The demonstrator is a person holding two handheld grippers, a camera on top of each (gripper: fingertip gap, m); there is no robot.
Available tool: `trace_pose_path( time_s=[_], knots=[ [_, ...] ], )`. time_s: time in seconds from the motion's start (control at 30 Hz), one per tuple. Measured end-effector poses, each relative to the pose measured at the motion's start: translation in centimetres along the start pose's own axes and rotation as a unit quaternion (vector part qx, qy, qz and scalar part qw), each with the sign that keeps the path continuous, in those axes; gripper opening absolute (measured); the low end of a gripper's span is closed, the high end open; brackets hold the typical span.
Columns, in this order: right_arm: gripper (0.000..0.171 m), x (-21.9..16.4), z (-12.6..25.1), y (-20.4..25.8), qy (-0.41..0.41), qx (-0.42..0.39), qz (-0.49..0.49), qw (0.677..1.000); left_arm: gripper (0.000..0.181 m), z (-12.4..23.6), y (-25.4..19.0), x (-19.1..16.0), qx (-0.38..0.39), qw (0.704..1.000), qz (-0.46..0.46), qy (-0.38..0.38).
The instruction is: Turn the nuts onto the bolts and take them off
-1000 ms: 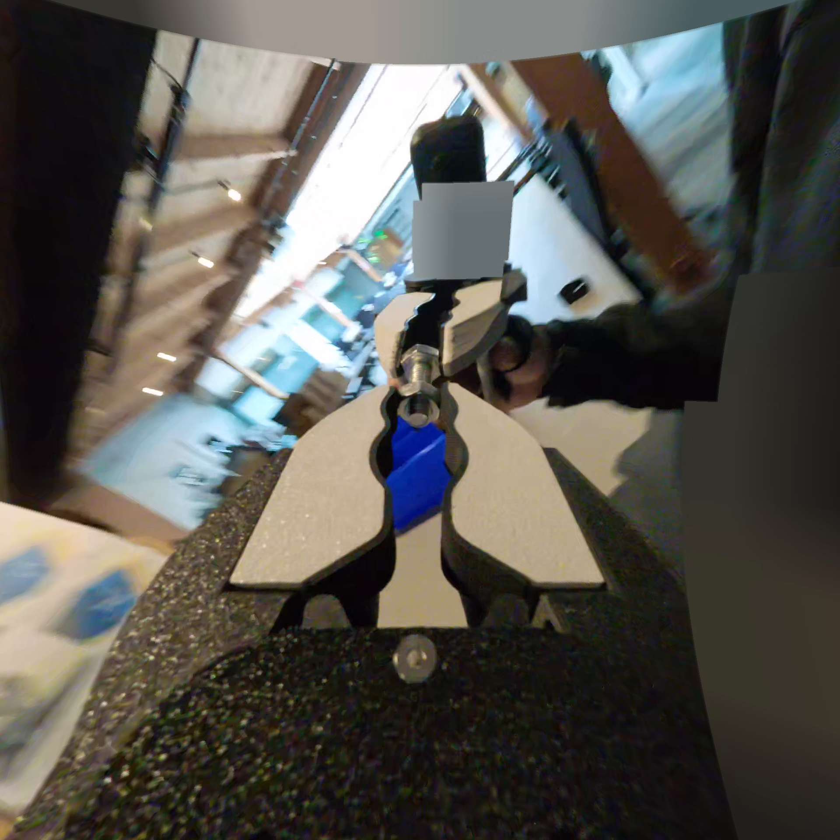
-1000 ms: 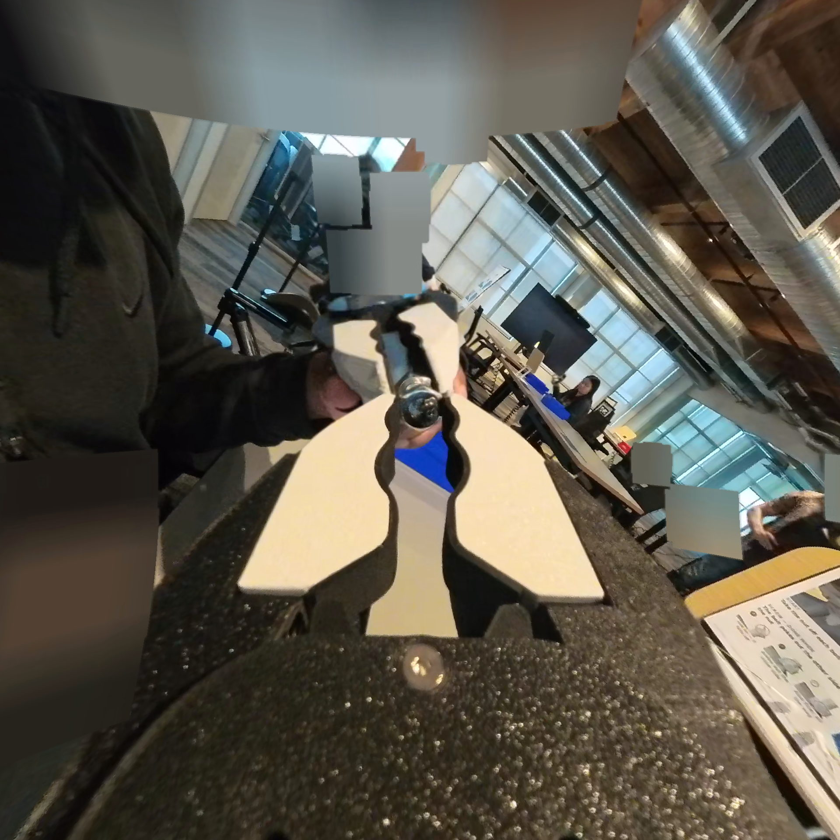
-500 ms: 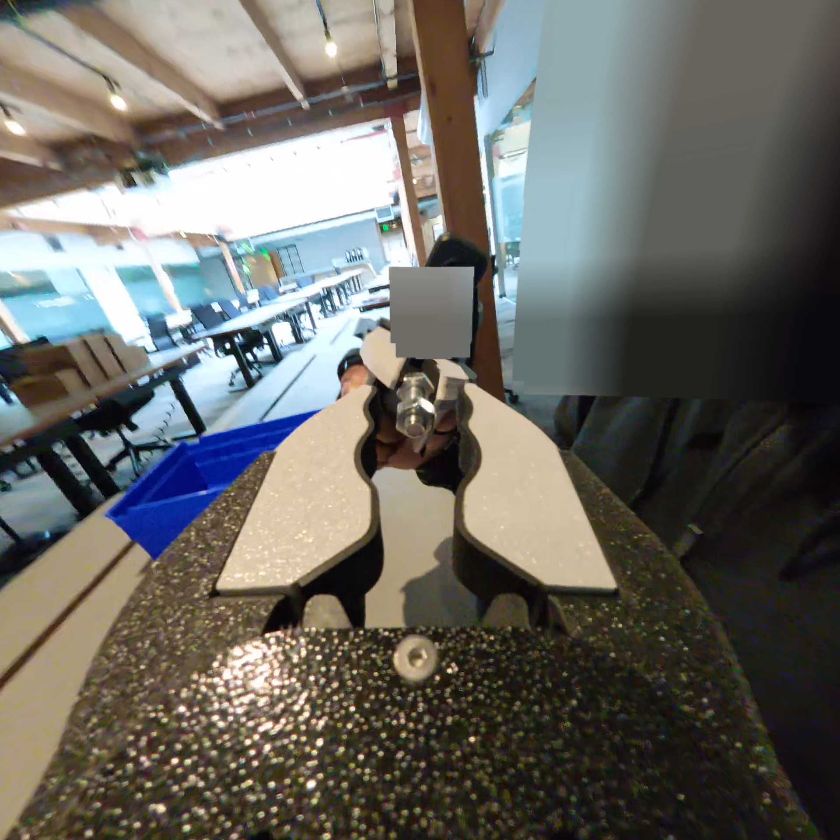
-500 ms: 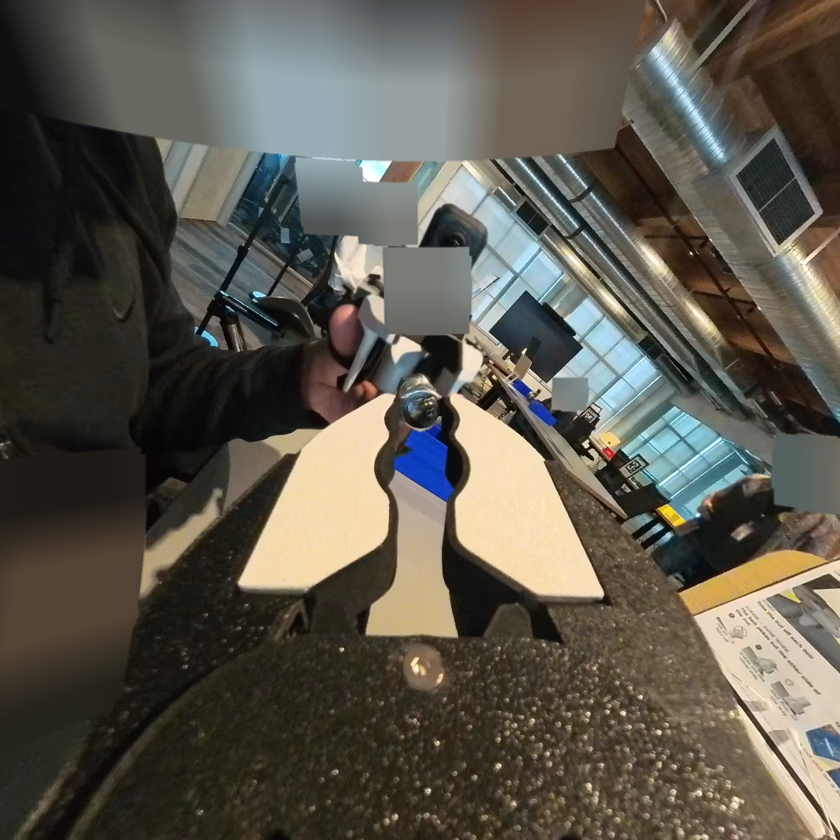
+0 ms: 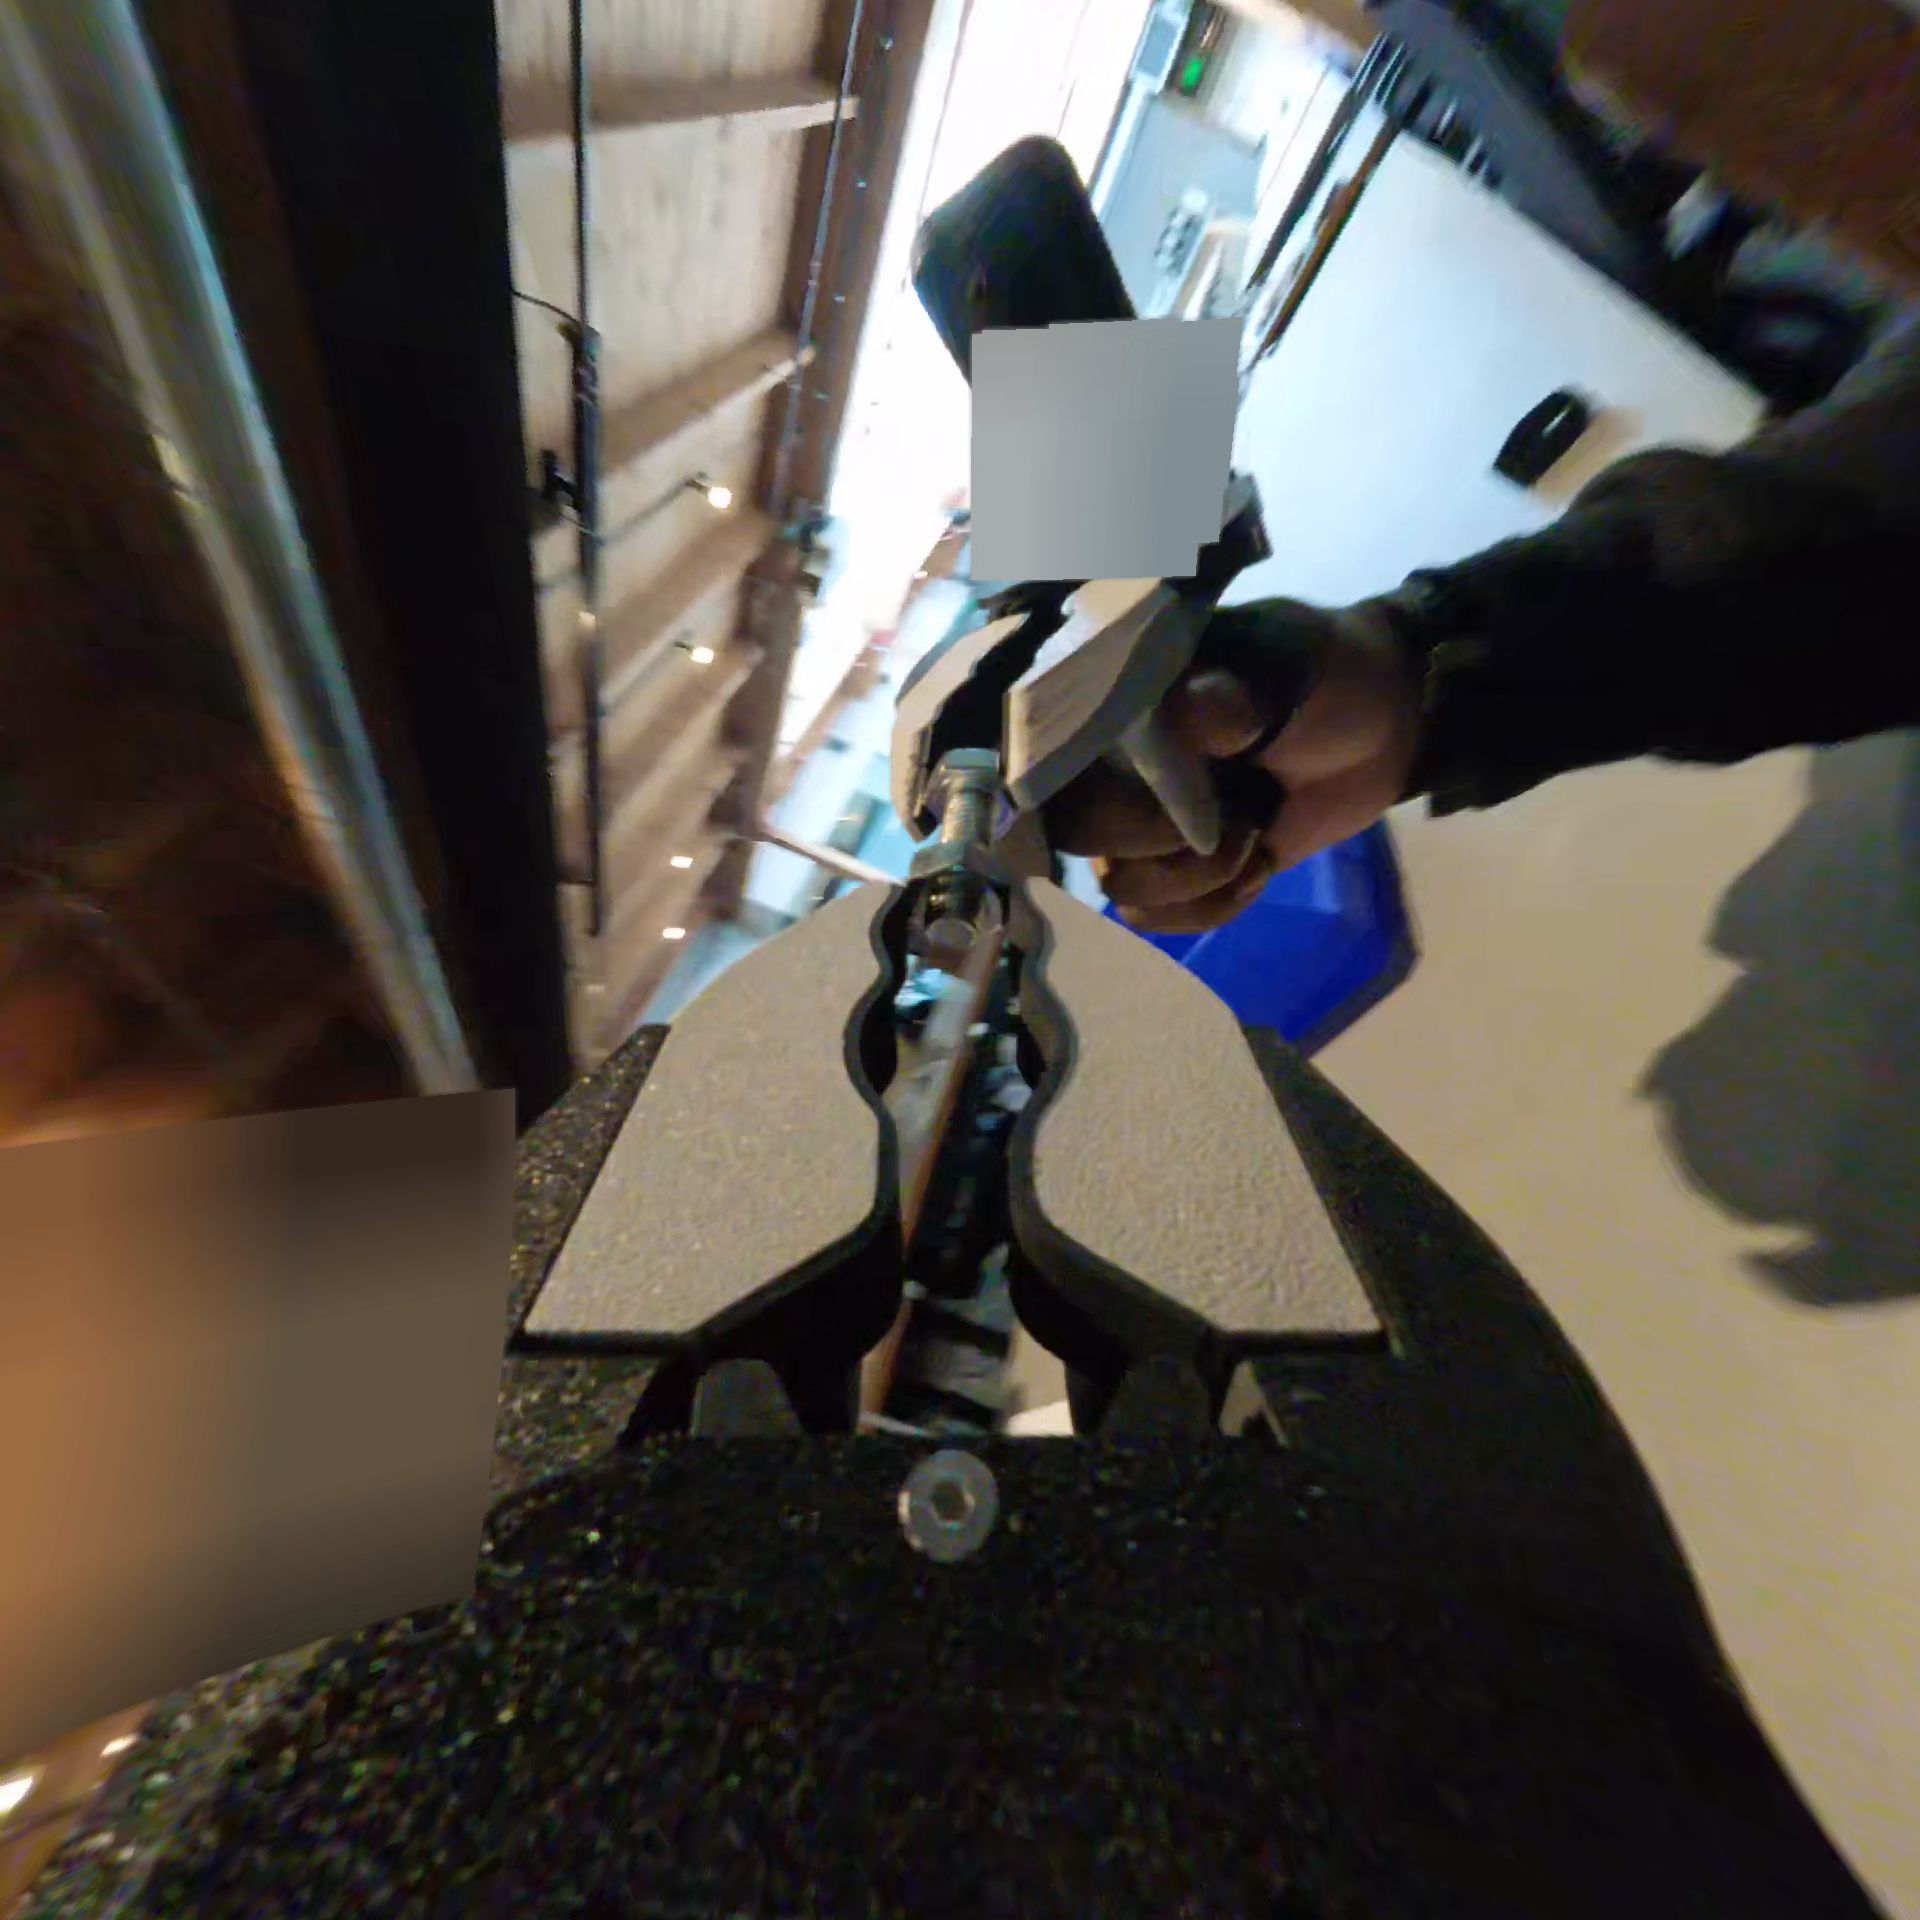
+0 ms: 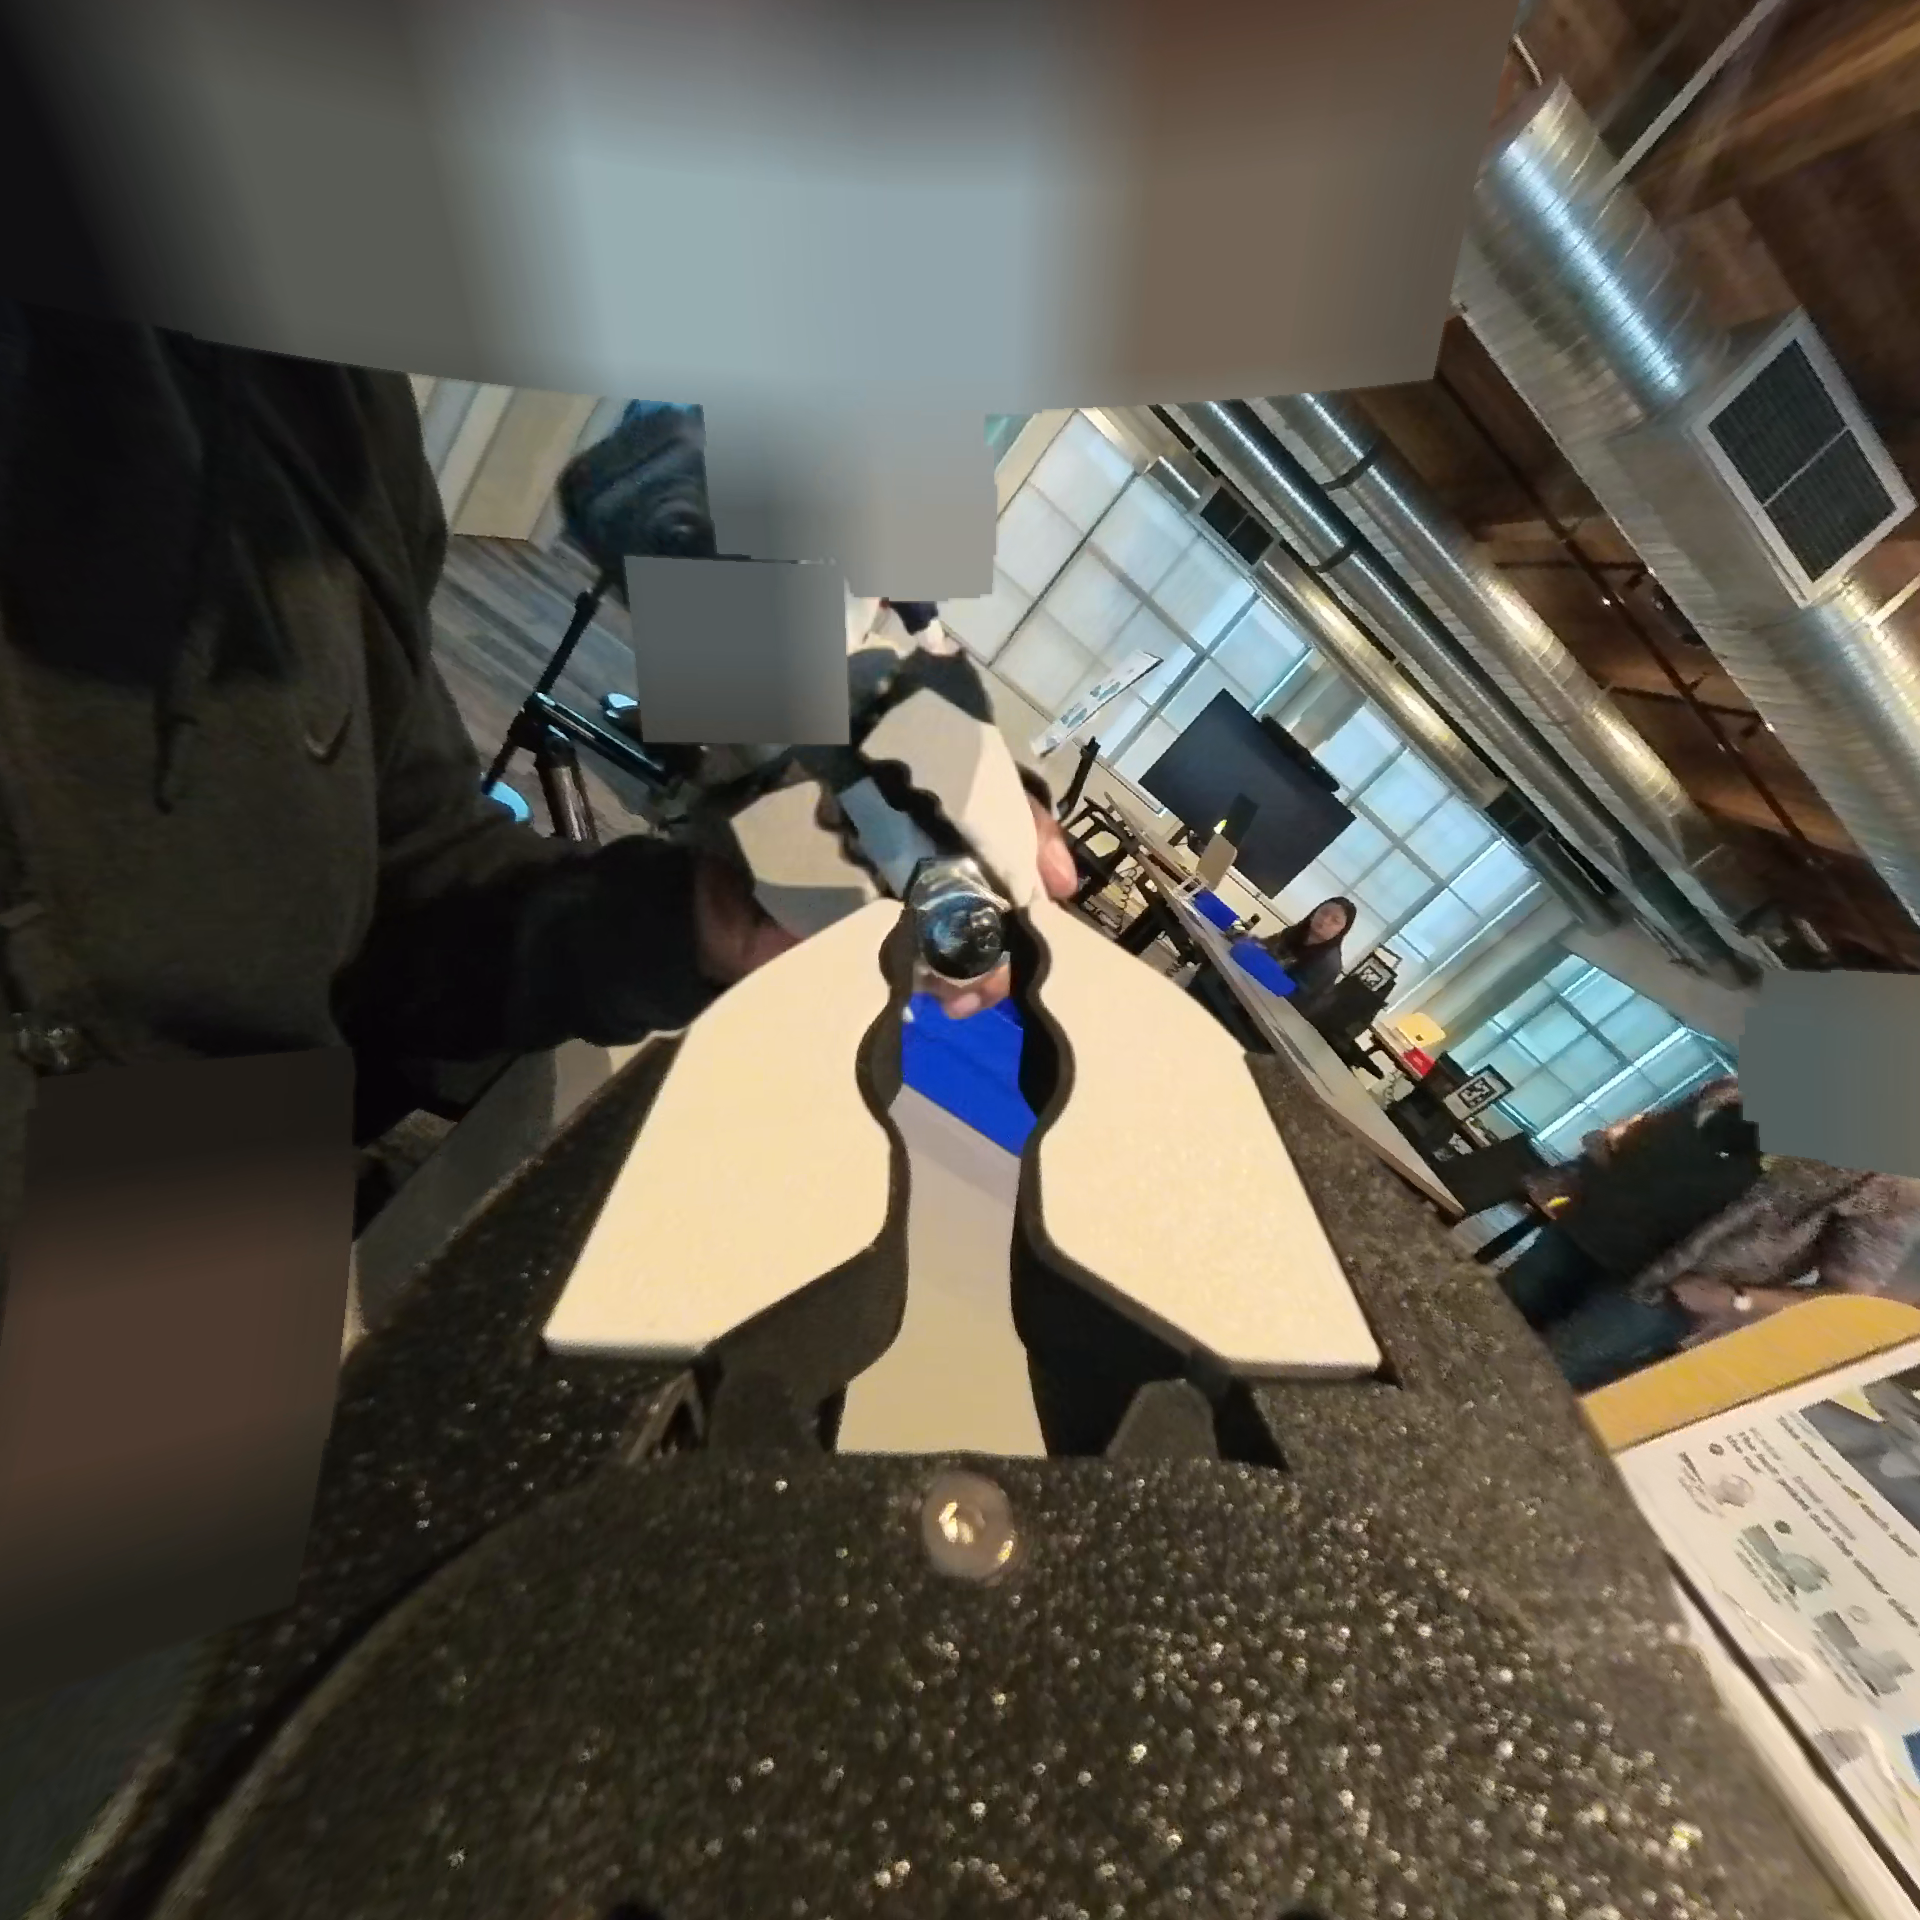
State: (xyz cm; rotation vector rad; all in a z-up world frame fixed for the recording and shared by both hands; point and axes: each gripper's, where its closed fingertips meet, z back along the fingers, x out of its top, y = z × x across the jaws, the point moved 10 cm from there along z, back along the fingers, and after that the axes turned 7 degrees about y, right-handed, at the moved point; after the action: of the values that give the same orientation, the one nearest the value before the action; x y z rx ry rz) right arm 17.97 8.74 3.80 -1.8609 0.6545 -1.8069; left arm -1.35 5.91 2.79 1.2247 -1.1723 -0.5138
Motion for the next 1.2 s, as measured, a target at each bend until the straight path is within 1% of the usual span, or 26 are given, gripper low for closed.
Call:
trace_pose_path(
  time_s=[0.03,0.07,0.1,0.17,0.2,0.3,0.37,0.43,0.47,0.5,0.53,0.57,0.6,0.63,0.7,0.73,0.77,0.8,0.83,0.87,0.9,0.97,1.03,1.1,1.2],
  knots=[
    [0.017,0.0,0.0,0.1,0.002,-0.003,0.005,1.0,0.02,0.0,-0.1,0.0,0.009,1.0,-0.012,-0.003],
    [0.017,0.1,-0.1,0.1,0.003,-0.005,0.01,1.0,0.029,0.0,-0.1,0.1,-0.002,1.0,0.01,-0.019],
    [0.017,0.1,-0.1,0.2,0.001,-0.003,0.013,1.0,0.04,0.0,0.2,0.0,-0.021,0.997,0.059,-0.037],
    [0.017,0.2,0.0,0.3,0.0,-0.003,0.015,1.0,0.049,-0.1,1.0,-0.3,-0.072,0.98,0.171,-0.071],
    [0.017,0.2,0.0,0.2,0.002,-0.005,0.016,1.0,0.051,0.0,1.3,-0.5,-0.097,0.966,0.223,-0.083],
    [0.017,0.1,0.1,0.2,0.002,-0.007,0.015,1.0,0.044,0.0,2.2,-1.3,-0.155,0.922,0.34,-0.096],
    [0.017,0.1,0.0,0.2,0.005,-0.008,0.016,1.0,0.043,-0.1,2.4,-1.8,-0.183,0.9,0.385,-0.092],
    [0.017,0.1,0.0,0.2,0.009,-0.01,0.018,1.0,0.039,-0.4,2.3,-2.1,-0.202,0.886,0.41,-0.075],
    [0.017,0.1,-0.1,0.2,0.01,-0.01,0.018,1.0,0.039,-0.5,2.2,-2.2,-0.213,0.882,0.416,-0.065],
    [0.017,0.1,-0.1,0.2,0.01,-0.011,0.018,1.0,0.032,-0.7,2.0,-2.1,-0.226,0.878,0.418,-0.061],
    [0.017,0.1,-0.1,0.2,0.011,-0.011,0.019,1.0,0.018,-0.7,1.9,-2.1,-0.234,0.877,0.414,-0.062],
    [0.017,0.0,-0.1,0.2,0.011,-0.011,0.018,1.0,0.017,-0.7,1.8,-2.0,-0.228,0.882,0.407,-0.059],
    [0.017,0.0,-0.1,0.2,0.011,-0.012,0.017,1.0,0.017,-0.7,1.8,-1.9,-0.214,0.895,0.387,-0.057],
    [0.017,0.0,-0.1,0.1,0.013,-0.014,0.016,1.0,0.017,-0.6,1.7,-1.7,-0.191,0.916,0.35,-0.053],
    [0.017,0.0,0.0,0.1,0.01,-0.012,0.012,1.0,0.017,-0.3,1.3,-0.9,-0.126,0.963,0.233,-0.041],
    [0.017,0.0,0.0,0.1,0.005,-0.007,0.01,1.0,0.018,-0.1,0.9,-0.4,-0.09,0.982,0.163,-0.03],
    [0.017,0.0,0.0,0.1,0.0,-0.003,0.009,1.0,0.017,0.0,0.5,0.0,-0.052,0.995,0.088,-0.017],
    [0.017,0.1,0.0,0.1,-0.002,0.0,0.009,1.0,0.017,0.1,0.1,0.4,-0.014,1.0,0.015,-0.003],
    [0.017,0.1,0.0,0.2,-0.001,-0.001,0.012,1.0,0.018,0.1,-0.3,0.6,0.018,0.999,-0.045,0.012],
    [0.017,0.1,0.0,0.2,0.001,-0.003,0.014,1.0,0.018,0.1,-0.5,0.7,0.035,0.996,-0.074,0.021],
    [0.017,0.1,-0.1,0.2,0.002,-0.005,0.015,1.0,0.023,0.1,-0.6,0.7,0.028,0.997,-0.065,0.014],
    [0.017,0.1,0.0,0.2,0.001,-0.005,0.014,1.0,0.036,0.2,0.0,0.7,-0.017,0.999,0.034,-0.03],
    [0.017,0.2,0.1,0.2,0.001,-0.007,0.015,1.0,0.041,0.4,0.9,0.4,-0.054,0.987,0.136,-0.07],
    [0.017,0.2,0.2,0.2,-0.001,-0.007,0.015,1.0,0.041,0.8,1.8,-0.2,-0.075,0.971,0.212,-0.084],
    [0.017,0.2,0.1,0.2,-0.001,-0.006,0.015,1.0,0.035,0.9,2.5,-0.9,-0.122,0.945,0.293,-0.086]
  ],
)
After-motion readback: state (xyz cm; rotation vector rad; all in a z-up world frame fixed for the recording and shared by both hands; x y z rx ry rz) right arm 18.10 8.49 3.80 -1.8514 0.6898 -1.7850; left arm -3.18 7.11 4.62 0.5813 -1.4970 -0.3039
